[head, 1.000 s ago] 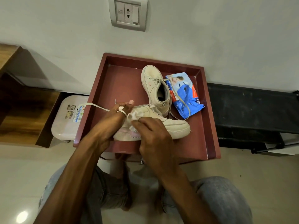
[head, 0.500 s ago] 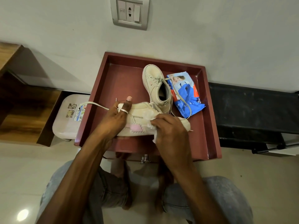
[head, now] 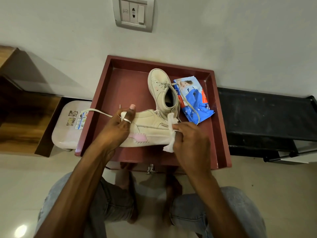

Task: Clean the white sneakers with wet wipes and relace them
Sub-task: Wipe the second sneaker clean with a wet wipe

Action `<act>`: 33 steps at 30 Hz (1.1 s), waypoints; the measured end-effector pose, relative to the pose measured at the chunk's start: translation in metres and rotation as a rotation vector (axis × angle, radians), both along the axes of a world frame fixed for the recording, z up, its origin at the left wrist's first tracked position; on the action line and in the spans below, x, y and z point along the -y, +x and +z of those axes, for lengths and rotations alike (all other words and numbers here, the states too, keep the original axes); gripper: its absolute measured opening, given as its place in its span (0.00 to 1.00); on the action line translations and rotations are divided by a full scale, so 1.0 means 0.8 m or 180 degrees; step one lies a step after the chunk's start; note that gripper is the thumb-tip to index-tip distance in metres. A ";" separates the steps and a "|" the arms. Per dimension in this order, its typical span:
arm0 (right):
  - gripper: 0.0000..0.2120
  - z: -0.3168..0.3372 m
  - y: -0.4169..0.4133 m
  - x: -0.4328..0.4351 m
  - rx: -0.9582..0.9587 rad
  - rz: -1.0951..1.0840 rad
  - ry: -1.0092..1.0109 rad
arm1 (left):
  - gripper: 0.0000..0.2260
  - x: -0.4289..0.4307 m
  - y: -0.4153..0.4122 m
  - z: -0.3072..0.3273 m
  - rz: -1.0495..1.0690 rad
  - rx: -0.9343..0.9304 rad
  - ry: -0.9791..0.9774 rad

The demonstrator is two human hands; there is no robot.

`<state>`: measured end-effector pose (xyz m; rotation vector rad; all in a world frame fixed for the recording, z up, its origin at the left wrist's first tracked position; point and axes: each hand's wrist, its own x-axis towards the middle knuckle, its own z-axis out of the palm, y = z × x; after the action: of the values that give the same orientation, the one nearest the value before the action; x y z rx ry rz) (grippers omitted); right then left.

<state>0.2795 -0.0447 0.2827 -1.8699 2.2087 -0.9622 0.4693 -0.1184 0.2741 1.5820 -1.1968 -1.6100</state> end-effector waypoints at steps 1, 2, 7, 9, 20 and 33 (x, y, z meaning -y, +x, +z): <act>0.13 0.001 -0.003 -0.001 0.0040 -0.0130 0.0020 | 0.29 -0.001 -0.001 0.000 0.0009 0.0000 -0.0035; 0.12 0.003 0.005 -0.001 0.0064 -0.0146 0.0035 | 0.28 -0.002 -0.002 -0.001 0.0024 0.0003 -0.0062; 0.14 0.006 0.046 -0.005 -0.0050 0.0283 0.0159 | 0.27 -0.004 -0.001 -0.003 0.0088 -0.0087 -0.0042; 0.14 0.001 0.006 0.000 -0.0015 -0.0025 0.0240 | 0.26 -0.003 0.001 -0.004 0.0070 -0.0080 -0.0055; 0.09 -0.002 0.003 -0.007 0.0003 -0.0290 0.0238 | 0.24 -0.004 -0.003 -0.005 0.0109 -0.0112 -0.0140; 0.11 -0.002 -0.047 -0.002 -0.0089 -0.0645 0.0376 | 0.25 -0.005 -0.002 0.000 0.0141 -0.0041 -0.0158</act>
<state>0.2421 -0.0427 0.2810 -1.6451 2.4504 -0.8165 0.4674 -0.1142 0.2740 1.5544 -1.1779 -1.5486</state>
